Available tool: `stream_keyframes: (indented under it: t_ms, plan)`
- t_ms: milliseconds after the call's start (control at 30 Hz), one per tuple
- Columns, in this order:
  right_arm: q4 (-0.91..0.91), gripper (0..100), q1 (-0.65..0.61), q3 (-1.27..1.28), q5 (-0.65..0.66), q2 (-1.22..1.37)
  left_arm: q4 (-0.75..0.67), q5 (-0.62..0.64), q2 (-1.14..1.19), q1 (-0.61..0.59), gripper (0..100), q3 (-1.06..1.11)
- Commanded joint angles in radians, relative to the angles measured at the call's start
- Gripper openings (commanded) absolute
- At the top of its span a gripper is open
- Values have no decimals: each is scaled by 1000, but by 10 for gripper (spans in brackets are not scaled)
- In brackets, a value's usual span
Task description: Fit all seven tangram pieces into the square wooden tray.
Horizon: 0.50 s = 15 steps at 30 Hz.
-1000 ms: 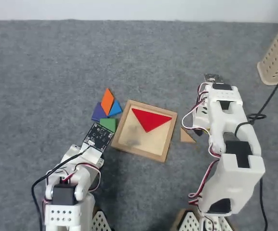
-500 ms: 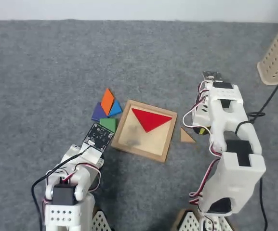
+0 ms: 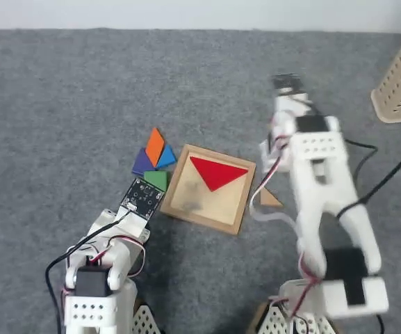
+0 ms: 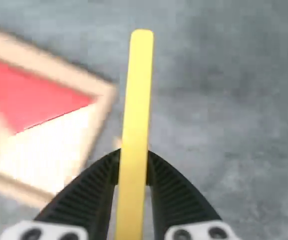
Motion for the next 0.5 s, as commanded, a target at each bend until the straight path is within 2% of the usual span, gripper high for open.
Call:
stream_keyframes:
  t_ms: [0, 200, 467]
  plan:
    - [-38, 6, -140, 49, 20, -147, -2, 11, -21, -5, 119, -12]
    - [-76, 6, -245, 52, 17, -124, -2, 11, -21, -5, 119, -12]
    - [-151, 6, -275, 54, 15, -27, -2, 11, -21, -5, 119, -12]
